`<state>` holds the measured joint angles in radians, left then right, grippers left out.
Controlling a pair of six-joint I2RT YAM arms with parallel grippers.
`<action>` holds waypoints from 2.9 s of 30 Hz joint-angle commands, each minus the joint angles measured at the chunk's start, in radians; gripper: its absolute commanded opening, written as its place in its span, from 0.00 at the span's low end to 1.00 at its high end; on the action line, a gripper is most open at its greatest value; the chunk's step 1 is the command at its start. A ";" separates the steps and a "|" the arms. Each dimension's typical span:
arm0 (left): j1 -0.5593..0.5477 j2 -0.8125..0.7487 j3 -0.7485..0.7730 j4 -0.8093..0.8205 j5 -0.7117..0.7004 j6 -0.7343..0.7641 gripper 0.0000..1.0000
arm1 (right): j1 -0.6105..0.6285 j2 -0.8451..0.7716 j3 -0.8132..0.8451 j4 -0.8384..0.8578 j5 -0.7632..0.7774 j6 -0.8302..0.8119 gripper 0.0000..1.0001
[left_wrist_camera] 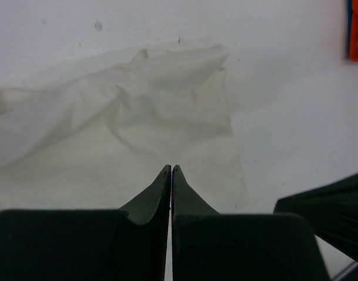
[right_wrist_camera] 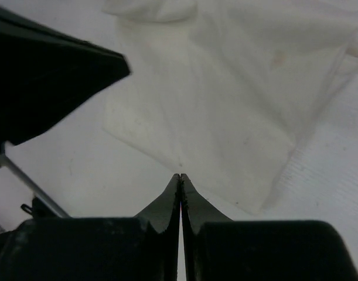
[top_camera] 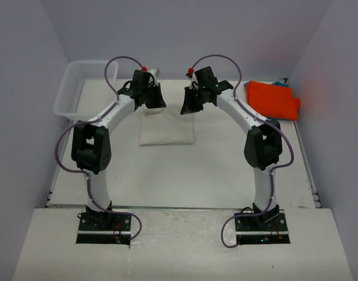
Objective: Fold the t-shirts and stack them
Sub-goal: Fold the long partially folded tshirt into a neat square, then smooth out wrinkles on the folded tshirt
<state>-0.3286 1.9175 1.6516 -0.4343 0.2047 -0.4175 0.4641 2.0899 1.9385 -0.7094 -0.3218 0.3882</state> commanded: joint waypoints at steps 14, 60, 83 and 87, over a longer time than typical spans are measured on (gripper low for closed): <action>0.218 0.325 0.059 0.170 0.476 -0.153 0.00 | -0.001 0.210 0.005 -0.013 -0.301 0.124 0.00; 0.145 -0.051 -0.211 0.100 0.398 -0.072 0.00 | 0.077 -0.028 -0.104 -0.114 0.225 0.029 0.46; 0.131 -0.111 -0.412 -0.044 0.188 -0.007 0.00 | -0.018 0.268 0.264 -0.173 -0.115 -0.003 0.00; 0.129 -0.083 -0.447 -0.041 0.187 -0.020 0.00 | -0.030 0.358 0.393 -0.212 -0.183 0.014 0.00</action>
<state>-0.1978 1.8187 1.2274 -0.4770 0.4072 -0.4423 0.4492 2.4130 2.2421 -0.8955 -0.3965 0.3855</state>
